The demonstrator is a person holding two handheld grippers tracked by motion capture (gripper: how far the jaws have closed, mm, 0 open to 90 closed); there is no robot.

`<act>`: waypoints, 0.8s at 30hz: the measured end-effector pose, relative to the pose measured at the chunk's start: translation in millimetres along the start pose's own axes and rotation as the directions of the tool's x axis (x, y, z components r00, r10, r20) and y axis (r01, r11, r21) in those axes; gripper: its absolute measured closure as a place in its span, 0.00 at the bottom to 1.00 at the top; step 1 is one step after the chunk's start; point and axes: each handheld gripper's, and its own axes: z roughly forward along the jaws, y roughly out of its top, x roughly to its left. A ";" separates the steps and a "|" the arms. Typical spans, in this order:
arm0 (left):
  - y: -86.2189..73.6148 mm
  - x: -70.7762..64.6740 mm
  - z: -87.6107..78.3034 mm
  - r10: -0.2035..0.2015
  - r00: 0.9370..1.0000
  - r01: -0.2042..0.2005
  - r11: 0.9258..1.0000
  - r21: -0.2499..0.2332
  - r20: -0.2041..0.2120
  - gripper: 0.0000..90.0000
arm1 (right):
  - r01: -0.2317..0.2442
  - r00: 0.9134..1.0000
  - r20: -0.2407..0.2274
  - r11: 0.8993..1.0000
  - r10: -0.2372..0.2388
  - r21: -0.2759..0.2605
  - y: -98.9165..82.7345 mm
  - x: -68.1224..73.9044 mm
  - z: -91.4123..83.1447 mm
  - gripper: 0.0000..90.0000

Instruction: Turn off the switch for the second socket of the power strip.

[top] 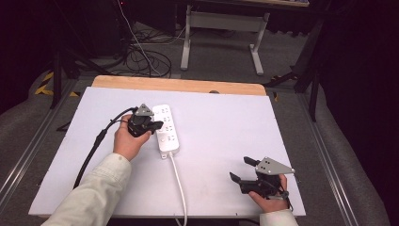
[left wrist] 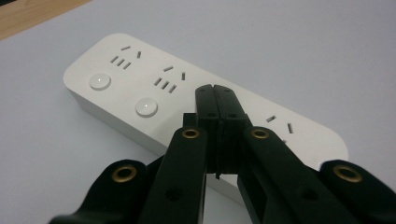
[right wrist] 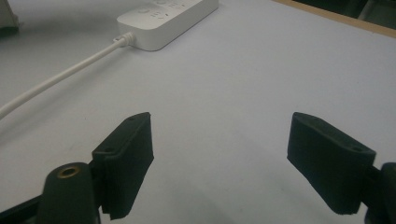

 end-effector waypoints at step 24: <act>-3.9 0.1 15.2 -0.009 0.999 0.010 0.999 0.043 -0.033 1.00 | 0.004 1.000 -0.006 1.000 -0.004 0.002 -0.2 0.3 0.3 0.25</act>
